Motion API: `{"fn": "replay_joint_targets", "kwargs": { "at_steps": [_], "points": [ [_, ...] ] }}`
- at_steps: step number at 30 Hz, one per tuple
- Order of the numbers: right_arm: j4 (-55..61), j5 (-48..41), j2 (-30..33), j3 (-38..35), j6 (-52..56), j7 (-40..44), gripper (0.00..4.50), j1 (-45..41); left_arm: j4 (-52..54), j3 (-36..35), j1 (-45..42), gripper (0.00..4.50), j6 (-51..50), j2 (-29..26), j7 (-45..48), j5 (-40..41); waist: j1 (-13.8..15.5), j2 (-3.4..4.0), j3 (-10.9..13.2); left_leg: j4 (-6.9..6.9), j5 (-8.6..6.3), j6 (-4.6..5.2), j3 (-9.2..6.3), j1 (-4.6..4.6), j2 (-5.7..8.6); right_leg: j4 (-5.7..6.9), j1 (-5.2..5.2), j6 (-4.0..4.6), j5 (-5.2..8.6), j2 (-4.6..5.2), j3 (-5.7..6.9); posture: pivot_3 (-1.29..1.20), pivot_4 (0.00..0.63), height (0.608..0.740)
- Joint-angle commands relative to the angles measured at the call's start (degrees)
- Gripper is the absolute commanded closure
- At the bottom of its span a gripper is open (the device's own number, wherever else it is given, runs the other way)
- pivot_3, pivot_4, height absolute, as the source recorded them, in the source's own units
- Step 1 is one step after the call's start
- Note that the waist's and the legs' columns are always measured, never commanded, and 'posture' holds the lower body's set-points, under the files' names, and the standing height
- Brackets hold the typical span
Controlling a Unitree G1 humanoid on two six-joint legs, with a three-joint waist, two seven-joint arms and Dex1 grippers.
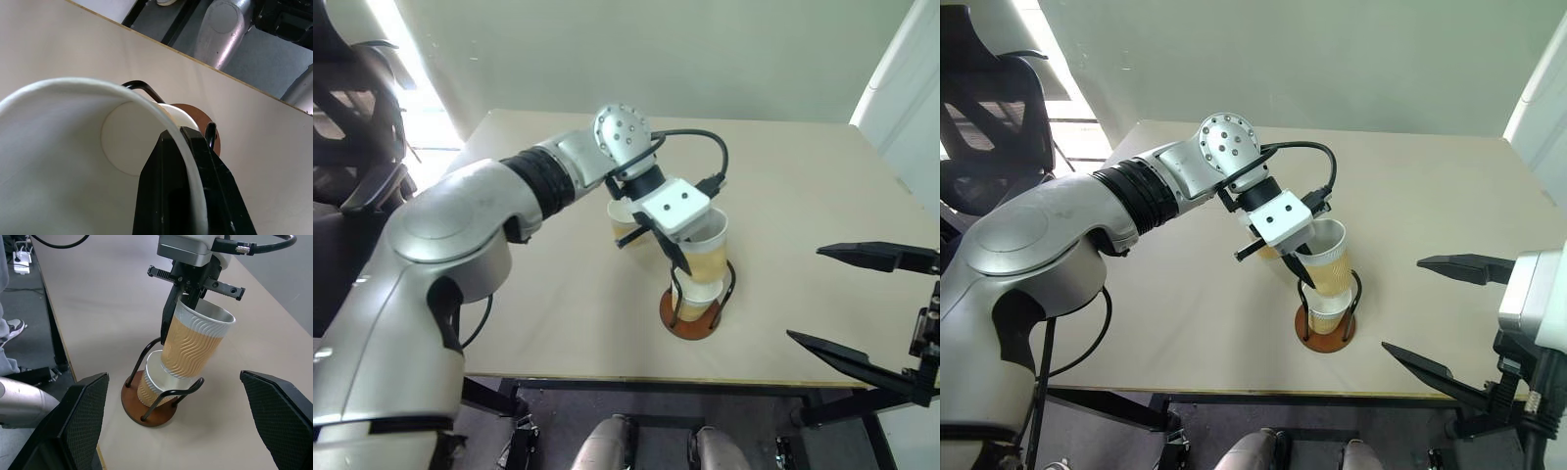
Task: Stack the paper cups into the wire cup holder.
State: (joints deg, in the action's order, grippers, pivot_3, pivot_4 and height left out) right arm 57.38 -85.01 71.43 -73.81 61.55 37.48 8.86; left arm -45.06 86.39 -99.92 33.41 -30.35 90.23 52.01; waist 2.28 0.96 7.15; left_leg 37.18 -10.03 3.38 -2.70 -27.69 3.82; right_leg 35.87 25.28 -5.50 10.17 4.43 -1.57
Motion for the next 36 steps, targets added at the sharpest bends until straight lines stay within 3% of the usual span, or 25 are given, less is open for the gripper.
{"fn": "replay_joint_targets", "kwargs": {
  "at_steps": [1,6,9,19,26,32,36],
  "points": [
    [0.0,-0.9,0.9,-2.5,-1.2,-1.0,0.04,0.5,-0.6,-0.9,-1.0,4.47,0.7,-0.2,2.3,0.6,0.0,0.00,0.0,0.00,0.00,0.00,-0.01,0.00,0.00,0.00,0.00,-0.01,0.01,0.00,0.00,0.00,0.150,0.740],
    [0.1,-0.8,1.2,-2.3,-1.6,-1.6,0.04,1.2,-0.4,-0.5,-0.9,4.47,0.2,-0.3,2.3,0.7,0.0,0.00,0.0,0.01,0.00,0.00,0.00,0.00,0.00,0.00,0.00,-0.02,0.00,0.00,0.00,0.00,0.150,0.740],
    [0.1,-0.8,1.4,-2.0,-1.9,-2.1,0.04,1.5,-0.9,-0.7,-0.7,3.91,0.1,0.0,2.3,0.5,0.0,0.00,0.0,0.01,0.00,0.00,0.00,0.00,0.00,0.00,0.00,-0.02,0.00,0.00,0.00,0.00,0.150,0.740],
    [0.1,0.2,1.7,-0.9,-2.4,-2.7,0.04,2.1,-5.3,-6.5,0.1,0.58,0.0,2.7,2.3,-0.4,0.0,0.00,0.0,0.04,0.01,0.02,0.00,-0.01,0.01,0.00,-0.02,-0.07,-0.03,0.00,0.00,0.00,0.150,0.740],
    [-0.9,2.5,2.2,1.9,-3.6,-1.9,0.04,1.5,-15.6,-21.3,-1.5,0.58,-6.2,3.9,2.3,-3.8,0.0,0.00,0.0,0.09,0.02,0.03,0.02,0.00,0.00,0.00,-0.02,-0.40,0.13,-0.01,0.00,0.00,0.150,0.740],
    [-1.9,6.7,1.8,5.6,-5.5,0.4,0.04,0.6,-26.7,-25.9,0.6,0.58,-6.7,0.5,2.3,-22.1,-0.4,0.09,-0.1,0.08,0.02,0.03,0.04,0.10,0.00,0.01,-0.01,-0.14,0.29,-0.03,-0.03,0.00,0.150,0.740],
    [-2.5,9.3,1.7,8.7,-7.2,1.4,0.04,-0.1,-29.6,-32.4,4.2,0.58,-7.8,0.5,2.3,-29.3,-0.3,0.09,-0.1,0.10,0.05,0.08,0.02,0.04,0.03,0.00,-0.01,0.04,0.42,-0.05,-0.04,0.00,0.150,0.740]
  ]
}}
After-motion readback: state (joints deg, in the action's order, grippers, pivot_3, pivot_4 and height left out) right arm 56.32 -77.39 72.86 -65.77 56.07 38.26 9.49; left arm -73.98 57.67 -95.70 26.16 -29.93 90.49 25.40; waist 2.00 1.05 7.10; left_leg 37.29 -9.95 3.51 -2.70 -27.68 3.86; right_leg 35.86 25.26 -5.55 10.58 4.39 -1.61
